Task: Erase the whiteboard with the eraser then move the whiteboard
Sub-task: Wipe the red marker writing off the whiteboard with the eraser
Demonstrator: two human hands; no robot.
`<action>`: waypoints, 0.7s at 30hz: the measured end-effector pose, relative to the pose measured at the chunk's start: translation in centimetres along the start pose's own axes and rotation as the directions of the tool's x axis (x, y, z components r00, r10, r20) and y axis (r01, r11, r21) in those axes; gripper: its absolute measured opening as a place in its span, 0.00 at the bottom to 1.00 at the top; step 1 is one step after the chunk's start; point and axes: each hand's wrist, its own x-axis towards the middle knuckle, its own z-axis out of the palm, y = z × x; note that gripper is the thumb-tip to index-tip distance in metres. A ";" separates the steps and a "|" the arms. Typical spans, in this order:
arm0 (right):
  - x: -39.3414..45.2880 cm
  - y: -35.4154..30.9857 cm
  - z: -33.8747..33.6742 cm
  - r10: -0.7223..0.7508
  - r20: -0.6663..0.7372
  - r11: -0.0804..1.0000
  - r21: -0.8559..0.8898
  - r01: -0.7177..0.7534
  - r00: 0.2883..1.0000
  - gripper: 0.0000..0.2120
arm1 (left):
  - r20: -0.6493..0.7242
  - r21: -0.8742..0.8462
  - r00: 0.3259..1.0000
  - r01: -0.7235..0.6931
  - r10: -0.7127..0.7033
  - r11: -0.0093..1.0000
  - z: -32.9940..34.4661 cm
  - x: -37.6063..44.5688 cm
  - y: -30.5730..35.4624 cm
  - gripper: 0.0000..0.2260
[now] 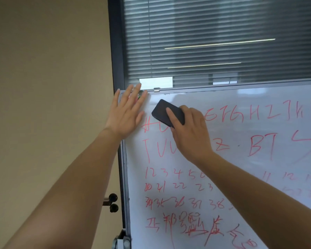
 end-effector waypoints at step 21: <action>1.8 -0.8 1.6 -0.025 0.017 0.997 -0.073 0.027 1.000 0.29 | -0.012 -0.135 0.995 -0.098 0.098 0.986 2.1 2.5 -1.5 0.26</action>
